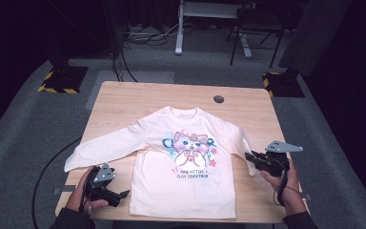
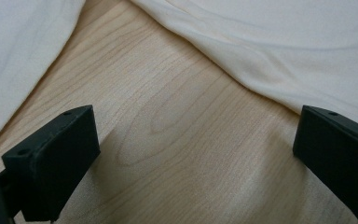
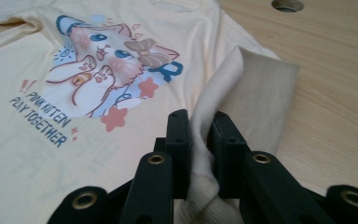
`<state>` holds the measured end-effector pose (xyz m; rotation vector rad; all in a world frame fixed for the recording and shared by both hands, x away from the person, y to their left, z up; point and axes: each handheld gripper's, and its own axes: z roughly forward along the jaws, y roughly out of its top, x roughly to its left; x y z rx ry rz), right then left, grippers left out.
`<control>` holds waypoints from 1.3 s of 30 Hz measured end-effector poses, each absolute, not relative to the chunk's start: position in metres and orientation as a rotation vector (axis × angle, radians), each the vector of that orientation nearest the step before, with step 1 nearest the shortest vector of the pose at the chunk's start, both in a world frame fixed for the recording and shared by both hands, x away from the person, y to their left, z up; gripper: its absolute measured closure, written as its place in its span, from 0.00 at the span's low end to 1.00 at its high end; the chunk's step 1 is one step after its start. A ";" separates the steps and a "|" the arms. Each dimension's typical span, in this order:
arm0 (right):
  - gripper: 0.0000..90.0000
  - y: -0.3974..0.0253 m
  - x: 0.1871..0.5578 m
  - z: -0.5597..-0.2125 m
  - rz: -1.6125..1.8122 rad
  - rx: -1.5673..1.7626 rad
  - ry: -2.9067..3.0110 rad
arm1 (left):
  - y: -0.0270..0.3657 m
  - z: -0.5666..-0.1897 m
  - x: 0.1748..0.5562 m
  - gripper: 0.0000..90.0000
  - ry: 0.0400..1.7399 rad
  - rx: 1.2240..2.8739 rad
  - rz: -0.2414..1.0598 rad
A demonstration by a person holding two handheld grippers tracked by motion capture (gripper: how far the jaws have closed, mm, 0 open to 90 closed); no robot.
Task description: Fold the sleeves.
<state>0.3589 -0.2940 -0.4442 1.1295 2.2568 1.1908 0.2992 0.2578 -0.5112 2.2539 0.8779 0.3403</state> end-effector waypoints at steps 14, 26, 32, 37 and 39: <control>0.87 -0.266 0.358 -0.444 1.217 1.053 2.320 | 0.258 -0.511 0.299 0.00 0.876 2.255 0.342; 0.87 -0.243 0.359 -0.441 1.237 0.994 2.337 | 0.258 -0.511 0.299 0.00 0.877 2.255 0.343; 0.87 -0.226 0.356 -0.440 1.231 0.935 2.353 | 0.258 -0.511 0.299 0.00 0.876 2.255 0.343; 0.87 -0.213 0.356 -0.442 1.230 0.894 2.380 | 0.258 -0.511 0.299 0.00 0.877 2.255 0.342; 0.87 -0.210 0.356 -0.442 1.230 0.889 2.381 | 0.258 -0.511 0.299 0.00 0.877 2.255 0.343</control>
